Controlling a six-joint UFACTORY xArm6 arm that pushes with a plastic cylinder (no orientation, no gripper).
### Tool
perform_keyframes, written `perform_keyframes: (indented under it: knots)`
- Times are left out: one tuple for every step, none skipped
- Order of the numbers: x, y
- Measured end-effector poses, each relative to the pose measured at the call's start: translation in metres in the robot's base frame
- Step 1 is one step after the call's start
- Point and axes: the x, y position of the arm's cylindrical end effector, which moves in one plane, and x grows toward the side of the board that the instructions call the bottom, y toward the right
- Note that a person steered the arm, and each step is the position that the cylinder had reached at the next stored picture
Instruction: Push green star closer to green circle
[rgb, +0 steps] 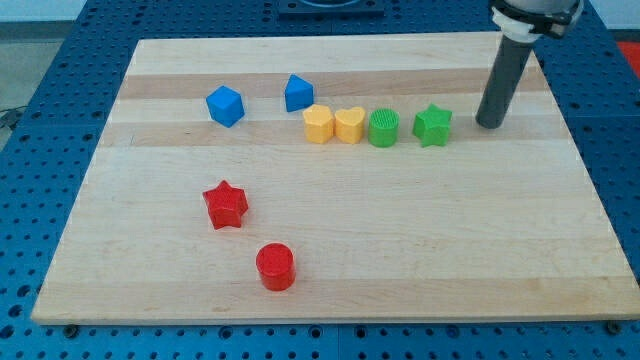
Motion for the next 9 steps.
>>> perform_keyframes:
  knots:
    - [0.008,0.0]
    - [0.008,-0.003]
    - [0.008,-0.023]
    - [0.008,-0.032]
    - [0.008,-0.039]
    - [0.008,-0.044]
    - [0.008,-0.048]
    - [0.008,-0.051]
    - [0.008,-0.055]
